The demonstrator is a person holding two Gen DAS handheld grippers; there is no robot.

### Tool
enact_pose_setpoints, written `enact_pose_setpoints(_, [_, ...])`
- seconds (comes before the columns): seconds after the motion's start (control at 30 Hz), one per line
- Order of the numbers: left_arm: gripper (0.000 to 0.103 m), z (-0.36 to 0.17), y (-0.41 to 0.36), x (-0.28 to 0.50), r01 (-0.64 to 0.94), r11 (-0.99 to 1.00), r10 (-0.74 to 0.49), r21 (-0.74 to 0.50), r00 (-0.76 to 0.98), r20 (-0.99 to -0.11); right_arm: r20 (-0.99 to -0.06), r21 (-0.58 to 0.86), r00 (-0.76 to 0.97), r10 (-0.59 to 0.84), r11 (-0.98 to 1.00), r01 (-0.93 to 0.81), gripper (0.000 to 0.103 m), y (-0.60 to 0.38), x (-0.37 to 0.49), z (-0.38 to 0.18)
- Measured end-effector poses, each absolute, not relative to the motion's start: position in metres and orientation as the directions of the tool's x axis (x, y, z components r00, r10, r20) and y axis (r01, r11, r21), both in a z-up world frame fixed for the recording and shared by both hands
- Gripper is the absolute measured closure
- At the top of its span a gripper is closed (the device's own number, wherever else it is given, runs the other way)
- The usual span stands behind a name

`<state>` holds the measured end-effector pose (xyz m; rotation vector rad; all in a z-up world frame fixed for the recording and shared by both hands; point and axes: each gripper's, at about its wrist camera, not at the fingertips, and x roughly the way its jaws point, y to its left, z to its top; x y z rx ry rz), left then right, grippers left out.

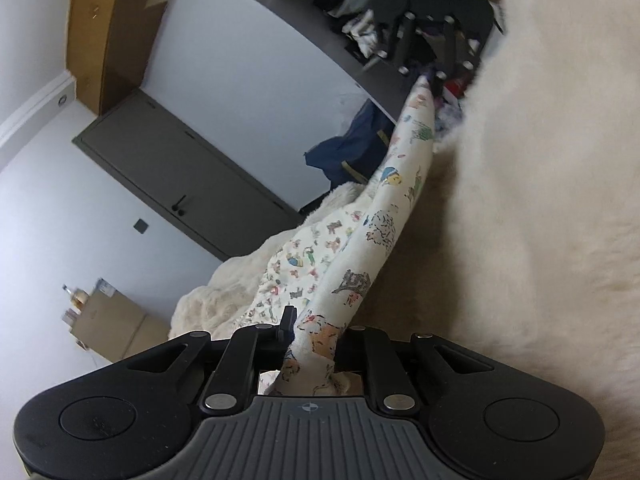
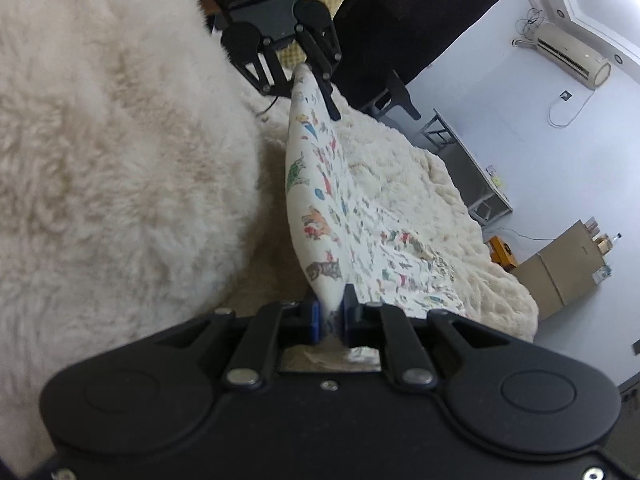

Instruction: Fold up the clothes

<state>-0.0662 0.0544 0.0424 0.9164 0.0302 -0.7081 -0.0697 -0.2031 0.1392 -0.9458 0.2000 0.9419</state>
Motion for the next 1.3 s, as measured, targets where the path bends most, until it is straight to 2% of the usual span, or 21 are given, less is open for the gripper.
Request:
enact_pose_setpoints(0.17, [0.089, 0.086, 0.052, 0.014, 0.579, 0.486, -0.55, 0.655, 0.785, -0.285, -0.422, -0.526, 0.629, 0.653, 0.389, -0.757, 0.094, -0.224, 0.005, 0.174])
enact_pose_setpoints(0.27, [0.089, 0.105, 0.043, 0.077, 0.571, 0.52, -0.497, 0.635, 0.807, -0.319, -0.38, -0.468, 0.683, 0.624, 0.507, -0.724, 0.094, -0.232, 0.075, 0.196])
enact_pose_setpoints(0.47, [0.089, 0.106, 0.022, 0.205, 0.582, 0.569, -0.371, 0.581, 0.812, -0.451, -0.455, -0.362, 0.733, 0.505, 0.648, -0.671, 0.093, -0.227, 0.215, 0.208])
enact_pose_setpoints(0.53, [0.078, 0.094, 0.014, 0.243, 0.579, 0.608, -0.321, 0.543, 0.805, -0.499, -0.48, -0.337, 0.743, 0.465, 0.684, -0.646, 0.091, -0.227, 0.243, 0.199])
enact_pose_setpoints(0.57, [0.065, 0.086, 0.013, 0.252, 0.569, 0.63, -0.3, 0.529, 0.807, -0.509, -0.497, -0.322, 0.763, 0.414, 0.728, -0.605, 0.079, -0.225, 0.265, 0.189])
enact_pose_setpoints(0.6, [0.056, 0.078, 0.014, 0.257, 0.555, 0.656, -0.277, 0.511, 0.808, -0.52, -0.51, -0.322, 0.779, 0.365, 0.759, -0.566, 0.063, -0.224, 0.278, 0.18])
enact_pose_setpoints(0.63, [0.056, 0.071, 0.015, 0.262, 0.539, 0.682, -0.254, 0.494, 0.808, -0.531, -0.531, -0.329, 0.786, 0.318, 0.777, -0.537, 0.059, -0.224, 0.287, 0.171])
enact_pose_setpoints(0.67, [0.057, 0.063, 0.016, 0.267, 0.523, 0.707, -0.232, 0.476, 0.807, -0.543, -0.562, -0.347, 0.79, 0.245, 0.797, -0.494, 0.06, -0.224, 0.298, 0.156])
enact_pose_setpoints(0.73, [0.057, 0.049, 0.019, 0.275, 0.489, 0.758, -0.196, 0.433, 0.803, -0.563, -0.568, -0.376, 0.802, 0.187, 0.807, -0.455, 0.06, -0.225, 0.296, 0.14])
enact_pose_setpoints(0.83, [0.055, 0.051, 0.055, 0.25, 0.48, 0.853, -0.313, 0.204, 0.784, -0.537, -0.55, -0.295, 0.81, 0.202, 0.86, -0.415, 0.056, -0.247, 0.265, 0.129])
enact_pose_setpoints(0.9, [0.028, 0.048, 0.087, 0.234, 0.467, 0.879, -0.446, -0.095, 0.736, -0.509, -0.554, -0.151, 0.792, 0.257, 0.904, -0.399, 0.041, -0.261, 0.247, 0.128])
enact_pose_setpoints(0.93, [0.024, 0.048, 0.091, 0.237, 0.458, 0.875, -0.471, -0.16, 0.724, -0.503, -0.554, -0.074, 0.779, 0.293, 0.915, -0.396, 0.038, -0.266, 0.24, 0.125])
enact_pose_setpoints(1.0, [0.023, 0.032, 0.105, 0.242, 0.413, 0.853, -0.521, -0.317, 0.698, -0.491, -0.527, 0.19, 0.735, 0.426, 0.902, -0.387, 0.036, -0.286, 0.213, 0.114])
enact_pose_setpoints(1.03, [0.023, 0.027, 0.107, 0.248, 0.39, 0.847, -0.529, -0.362, 0.694, -0.489, -0.505, 0.261, 0.73, 0.461, 0.887, -0.38, 0.034, -0.294, 0.201, 0.109])
enact_pose_setpoints(1.1, [0.026, 0.002, 0.117, 0.262, 0.297, 0.791, -0.574, -0.534, 0.661, -0.483, -0.448, 0.449, 0.71, 0.543, 0.823, -0.347, 0.033, -0.305, 0.186, 0.093])
enact_pose_setpoints(1.13, [0.029, -0.002, 0.115, 0.26, 0.304, 0.769, -0.601, -0.562, 0.644, -0.474, -0.415, 0.536, 0.702, 0.578, 0.779, -0.325, 0.033, -0.31, 0.179, 0.084])
enact_pose_setpoints(1.17, [0.04, -0.007, 0.114, 0.259, 0.31, 0.746, -0.626, -0.59, 0.627, -0.463, -0.391, 0.6, 0.695, 0.603, 0.74, -0.304, 0.034, -0.311, 0.176, 0.075])
enact_pose_setpoints(1.2, [0.062, -0.011, 0.112, 0.258, 0.315, 0.721, -0.652, -0.617, 0.61, -0.451, -0.381, 0.623, 0.689, 0.617, 0.722, -0.302, 0.041, -0.31, 0.176, 0.069])
enact_pose_setpoints(1.23, [0.075, -0.015, 0.11, 0.256, 0.319, 0.704, -0.669, -0.634, 0.597, -0.442, -0.37, 0.645, 0.682, 0.631, 0.703, -0.3, 0.049, -0.309, 0.177, 0.064])
enact_pose_setpoints(1.27, [0.085, -0.014, 0.107, 0.253, 0.326, 0.722, -0.655, -0.61, 0.608, -0.45, -0.358, 0.663, 0.678, 0.642, 0.686, -0.3, 0.076, -0.308, 0.177, 0.06])
enact_pose_setpoints(1.3, [0.09, -0.012, 0.106, 0.25, 0.337, 0.722, -0.655, -0.604, 0.614, -0.44, -0.345, 0.671, 0.68, 0.647, 0.676, -0.303, 0.086, -0.308, 0.177, 0.061])
